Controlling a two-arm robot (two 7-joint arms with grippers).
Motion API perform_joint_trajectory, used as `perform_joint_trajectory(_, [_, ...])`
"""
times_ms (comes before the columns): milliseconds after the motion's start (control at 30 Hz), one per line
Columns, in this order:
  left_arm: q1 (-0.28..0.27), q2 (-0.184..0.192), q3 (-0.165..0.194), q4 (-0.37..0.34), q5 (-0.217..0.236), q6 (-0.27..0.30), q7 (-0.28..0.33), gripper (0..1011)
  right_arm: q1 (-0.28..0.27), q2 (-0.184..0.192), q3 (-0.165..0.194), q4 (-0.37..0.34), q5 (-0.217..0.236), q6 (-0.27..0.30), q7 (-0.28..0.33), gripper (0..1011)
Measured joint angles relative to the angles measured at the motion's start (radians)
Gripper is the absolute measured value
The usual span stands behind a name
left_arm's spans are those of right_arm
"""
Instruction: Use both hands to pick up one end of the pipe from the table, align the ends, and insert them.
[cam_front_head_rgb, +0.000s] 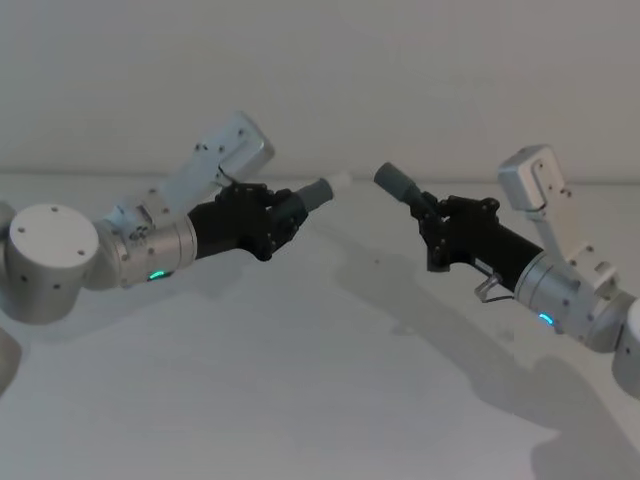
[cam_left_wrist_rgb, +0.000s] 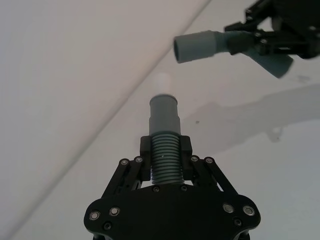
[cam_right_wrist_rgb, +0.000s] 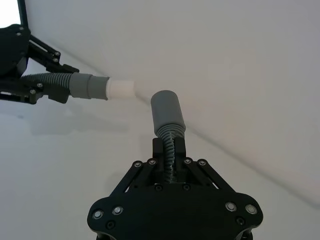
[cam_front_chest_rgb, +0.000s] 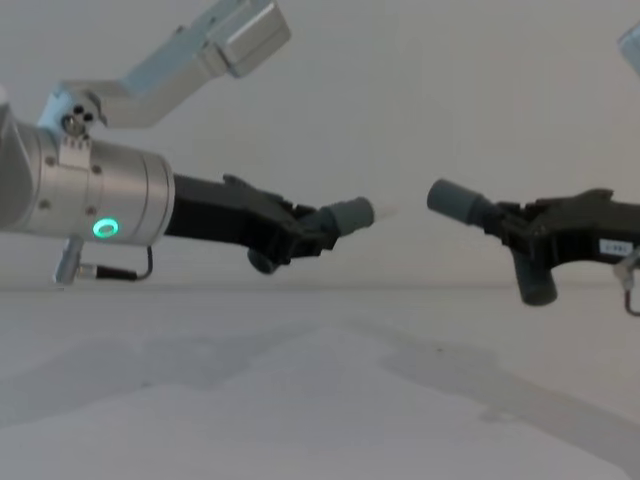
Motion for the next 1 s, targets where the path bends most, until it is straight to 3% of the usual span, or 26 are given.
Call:
perform_joint_trajectory(167, [-0.054,0.025,0.031,0.022,0.018,-0.057,-0.069,314,0.014,0.027,0.0,0.014,-0.028,-0.086,0.024,106])
perform_joint_trajectory(433, [-0.118,0.055,0.068,0.07,0.037,-0.175,-0.168,314,0.029,0.07,0.003,0.03,-0.066,-0.166,0.054,106])
perform_joint_trajectory(700, [-0.165,0.085,0.102,0.122,0.054,-0.302,-0.241,314,0.037,0.119,0.006,0.047,-0.092,-0.218,0.092,104])
perform_joint_trajectory(1000, [-0.188,0.102,0.12,0.152,0.064,-0.377,-0.279,314,0.04,0.178,-0.004,0.062,-0.091,-0.257,0.171,104])
